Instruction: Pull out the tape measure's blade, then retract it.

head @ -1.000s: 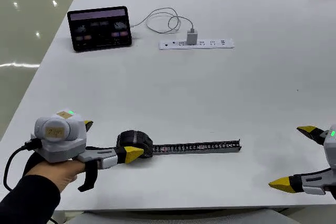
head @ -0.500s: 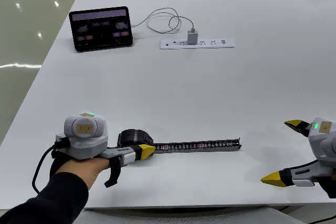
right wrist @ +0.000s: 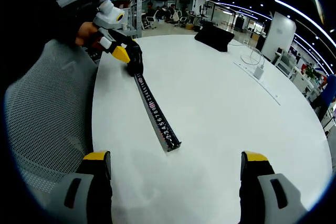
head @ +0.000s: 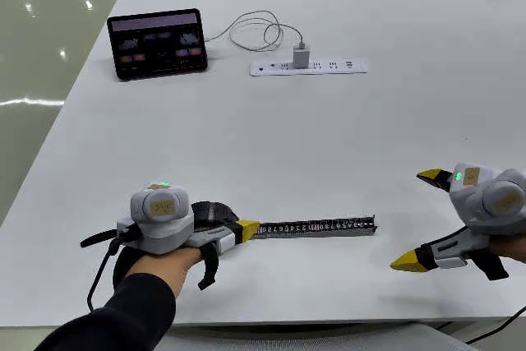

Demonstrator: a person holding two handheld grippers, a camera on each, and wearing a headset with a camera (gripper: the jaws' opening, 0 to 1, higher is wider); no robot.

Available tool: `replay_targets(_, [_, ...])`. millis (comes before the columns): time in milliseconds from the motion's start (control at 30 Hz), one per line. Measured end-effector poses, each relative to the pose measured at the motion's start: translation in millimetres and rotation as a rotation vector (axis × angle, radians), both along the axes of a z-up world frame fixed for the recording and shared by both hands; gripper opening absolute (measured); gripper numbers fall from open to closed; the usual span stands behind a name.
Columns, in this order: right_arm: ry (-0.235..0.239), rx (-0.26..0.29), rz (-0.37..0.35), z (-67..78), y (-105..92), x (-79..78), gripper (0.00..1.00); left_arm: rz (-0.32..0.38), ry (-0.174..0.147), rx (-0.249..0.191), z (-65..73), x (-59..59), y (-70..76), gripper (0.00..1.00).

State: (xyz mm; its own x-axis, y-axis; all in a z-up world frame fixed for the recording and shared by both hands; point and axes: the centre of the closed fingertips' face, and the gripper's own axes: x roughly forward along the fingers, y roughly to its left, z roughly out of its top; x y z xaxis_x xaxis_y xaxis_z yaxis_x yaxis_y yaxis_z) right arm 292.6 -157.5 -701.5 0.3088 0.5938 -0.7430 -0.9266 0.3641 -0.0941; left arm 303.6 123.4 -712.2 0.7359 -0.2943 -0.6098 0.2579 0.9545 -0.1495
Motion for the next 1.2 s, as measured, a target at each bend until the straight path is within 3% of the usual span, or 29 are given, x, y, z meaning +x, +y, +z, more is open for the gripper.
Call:
replay_targets(33, [0.000, 0.001, 0.012, -0.9, 1.9, 0.3, 0.98, -0.001, -0.002, -0.001, -0.5, 0.7, -0.2, 1.00])
replay_targets(67, [-0.015, 0.043, 0.030, 0.8, 9.2, 2.3, 0.99, 0.000, -0.017, -0.008, 1.2, 3.5, -0.6, 1.00])
replay_targets(100, [-0.020, 0.131, 0.022, 5.8, 21.0, 3.4, 1.00, 0.006, -0.027, -0.005, 1.7, 5.4, 0.5, 1.00])
replay_targets(133, [0.024, 0.080, 0.045, -3.2, 18.5, -3.8, 0.99, 0.020, -0.040, 0.010, 2.7, 8.4, 3.3, 1.00])
replay_targets(167, [-0.012, 0.018, 0.056, -7.0, 12.8, 0.4, 0.95, 0.016, -0.043, 0.012, 2.7, 8.8, 2.4, 1.00])
replay_targets(200, [-0.055, 0.005, 0.076, -6.5, 13.8, 4.7, 0.92, 0.012, -0.047, 0.014, 2.4, 9.4, 1.5, 1.00])
replay_targets(267, [-0.031, 0.019, 0.068, -6.4, 18.6, 4.6, 0.91, -0.002, -0.049, 0.022, 2.2, 8.7, -1.5, 1.00])
replay_targets(333, [-0.023, -0.030, 0.060, -7.8, 13.6, 8.0, 0.92, -0.009, -0.047, 0.015, 2.0, 7.8, -2.9, 1.00])
replay_targets(433, [-0.023, -0.054, 0.100, -7.7, 13.4, 9.9, 0.89, -0.006, -0.040, 0.008, 0.9, 7.2, -3.1, 1.00])
replay_targets(667, [0.036, -0.128, 0.203, -17.4, 19.0, 9.1, 0.71, 0.008, -0.032, 0.011, -2.2, 6.6, -0.4, 1.00])
replay_targets(833, [0.095, -0.210, 0.315, -35.7, 23.2, 5.5, 0.61, 0.007, -0.028, 0.006, -3.6, 6.1, -1.2, 1.00])
replay_targets(1133, [0.155, -0.255, 0.383, -49.7, 27.8, 10.8, 0.38, 0.017, -0.029, -0.004, -4.8, 7.2, 1.7, 1.00])
replay_targets(1200, [0.148, -0.267, 0.410, -50.5, 27.7, 9.9, 0.31, 0.017, -0.034, -0.004, -3.7, 7.7, 1.5, 1.00])
